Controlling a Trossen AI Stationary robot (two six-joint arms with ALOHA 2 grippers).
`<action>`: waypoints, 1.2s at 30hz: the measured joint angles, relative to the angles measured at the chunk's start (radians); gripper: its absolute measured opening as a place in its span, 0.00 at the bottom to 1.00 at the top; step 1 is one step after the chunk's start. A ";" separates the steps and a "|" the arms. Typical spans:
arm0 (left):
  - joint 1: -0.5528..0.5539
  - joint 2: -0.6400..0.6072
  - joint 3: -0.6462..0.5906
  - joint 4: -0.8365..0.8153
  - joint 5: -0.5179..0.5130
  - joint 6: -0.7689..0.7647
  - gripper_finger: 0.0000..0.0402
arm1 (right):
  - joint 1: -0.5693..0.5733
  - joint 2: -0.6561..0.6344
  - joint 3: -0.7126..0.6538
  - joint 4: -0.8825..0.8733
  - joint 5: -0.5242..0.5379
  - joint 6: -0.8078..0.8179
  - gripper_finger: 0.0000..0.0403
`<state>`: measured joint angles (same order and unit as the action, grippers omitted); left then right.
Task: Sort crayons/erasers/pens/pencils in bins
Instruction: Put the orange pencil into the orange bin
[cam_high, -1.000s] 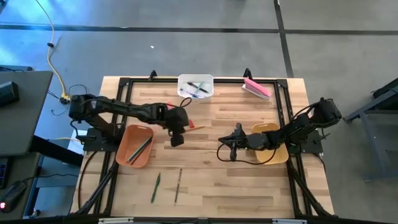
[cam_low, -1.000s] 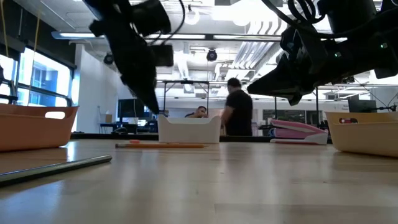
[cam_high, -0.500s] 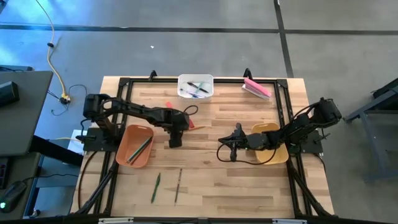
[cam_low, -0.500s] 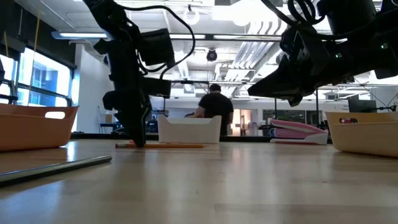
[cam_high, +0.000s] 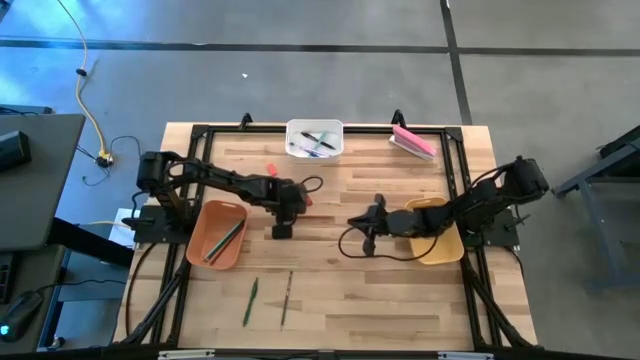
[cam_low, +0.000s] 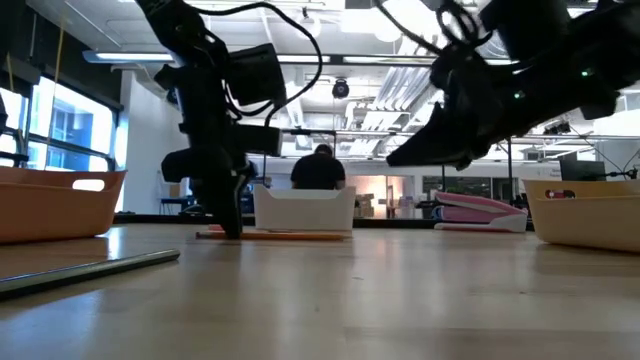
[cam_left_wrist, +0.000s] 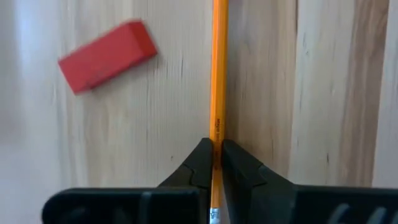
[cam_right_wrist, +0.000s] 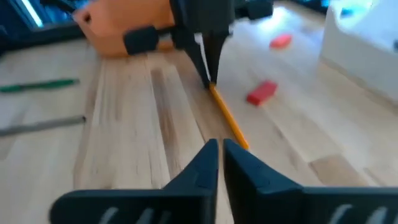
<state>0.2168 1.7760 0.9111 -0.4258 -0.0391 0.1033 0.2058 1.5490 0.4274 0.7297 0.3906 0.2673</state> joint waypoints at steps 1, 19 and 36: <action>-0.004 0.001 -0.001 0.009 -0.006 0.006 0.02 | -0.011 0.000 0.011 -0.038 -0.019 0.010 0.06; -0.039 0.011 -0.003 0.160 0.067 0.040 0.00 | -0.133 0.111 0.077 -0.188 -0.213 -0.032 0.41; -0.044 0.012 -0.003 0.201 0.098 0.038 0.00 | -0.160 0.287 0.246 -0.355 -0.273 -0.129 0.28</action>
<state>0.1726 1.7878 0.9077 -0.2253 0.0593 0.1415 0.0460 1.8362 0.6739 0.3748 0.1177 0.1383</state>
